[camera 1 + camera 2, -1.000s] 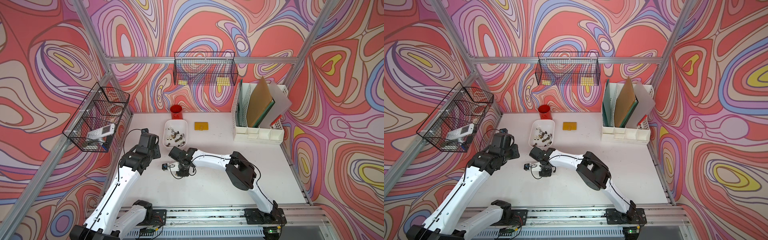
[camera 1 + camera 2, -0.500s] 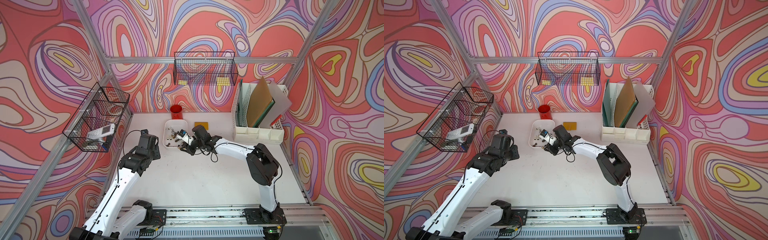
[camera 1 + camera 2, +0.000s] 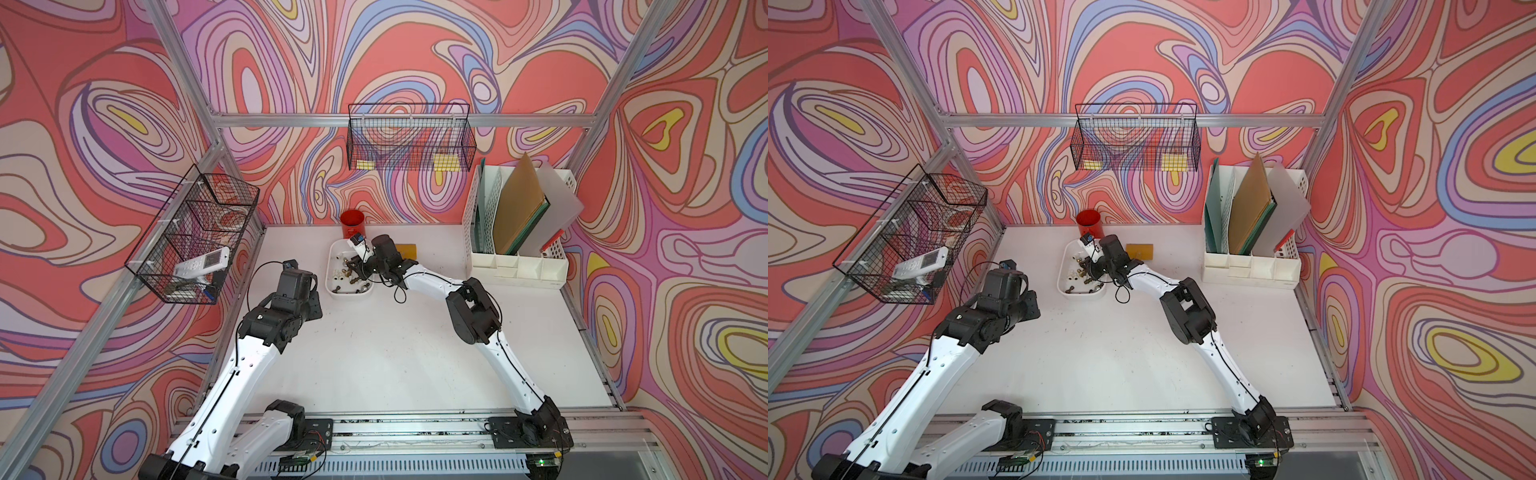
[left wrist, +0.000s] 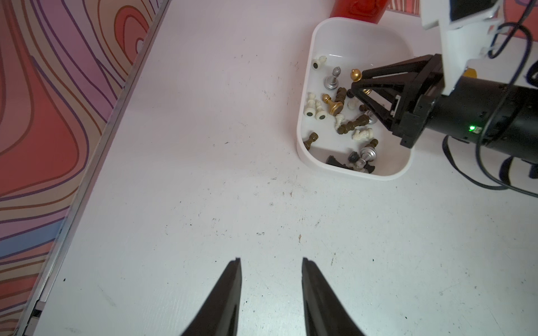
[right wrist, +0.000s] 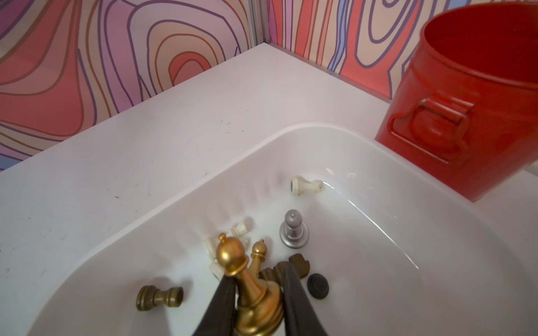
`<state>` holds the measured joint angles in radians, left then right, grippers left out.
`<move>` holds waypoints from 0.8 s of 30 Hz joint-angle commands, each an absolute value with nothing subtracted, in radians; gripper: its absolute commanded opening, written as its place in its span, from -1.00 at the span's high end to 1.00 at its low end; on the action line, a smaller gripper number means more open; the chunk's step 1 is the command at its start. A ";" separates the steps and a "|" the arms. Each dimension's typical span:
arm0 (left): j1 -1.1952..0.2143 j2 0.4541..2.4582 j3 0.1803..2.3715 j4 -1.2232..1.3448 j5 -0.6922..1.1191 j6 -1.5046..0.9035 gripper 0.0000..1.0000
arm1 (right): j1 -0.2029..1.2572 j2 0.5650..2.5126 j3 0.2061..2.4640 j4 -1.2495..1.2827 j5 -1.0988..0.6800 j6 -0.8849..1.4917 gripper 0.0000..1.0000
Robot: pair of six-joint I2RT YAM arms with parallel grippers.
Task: Put the chess pieces into the storage box
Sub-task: Place the chess piece in the storage box, then reset both arms
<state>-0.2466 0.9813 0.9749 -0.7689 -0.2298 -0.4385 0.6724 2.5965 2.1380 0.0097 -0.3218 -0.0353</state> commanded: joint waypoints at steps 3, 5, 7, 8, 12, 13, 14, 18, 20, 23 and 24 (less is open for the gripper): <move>-0.237 1.008 0.973 -0.753 -0.203 -0.433 0.20 | 0.657 2.616 2.168 0.092 -0.236 -0.011 0.49; -0.236 1.015 0.978 -0.756 -0.199 -0.432 0.20 | 0.655 2.607 2.154 0.108 -0.219 -0.008 0.37; -0.236 1.019 0.979 -0.761 -0.203 -0.432 0.20 | 0.655 2.592 2.135 0.122 -0.208 -0.008 0.27; -0.236 1.017 0.977 -0.761 -0.205 -0.434 0.20 | 0.655 2.578 2.122 0.130 -0.210 -0.011 0.24; -0.236 1.018 0.971 -0.753 -0.210 -0.441 0.19 | 0.655 2.500 2.054 0.164 -0.213 -0.014 0.17; -0.236 1.021 0.972 -0.751 -0.209 -0.444 0.19 | 0.655 2.468 2.027 0.175 -0.216 -0.014 0.17; -0.236 1.024 0.977 -0.750 -0.211 -0.450 0.19 | 0.655 2.434 1.996 0.186 -0.221 -0.014 0.17; -0.236 1.043 0.970 -0.704 -0.235 -0.490 0.19 | 0.655 2.277 1.875 0.190 -0.216 0.003 0.17; -0.236 1.059 0.938 -0.637 -0.261 -0.517 0.19 | 0.655 2.188 1.819 0.135 -0.181 0.021 0.16; -0.236 1.104 0.888 -0.517 -0.334 -0.531 0.19 | 0.654 2.056 1.718 0.029 -0.058 0.040 0.15; -0.236 1.124 0.879 -0.485 -0.359 -0.524 0.19 | 0.652 2.010 1.674 0.003 -0.017 0.041 0.15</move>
<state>-0.2413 1.0798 0.9138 -0.6106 -0.2745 -0.5018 0.6556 2.1193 1.7485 0.0895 -0.1421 0.0151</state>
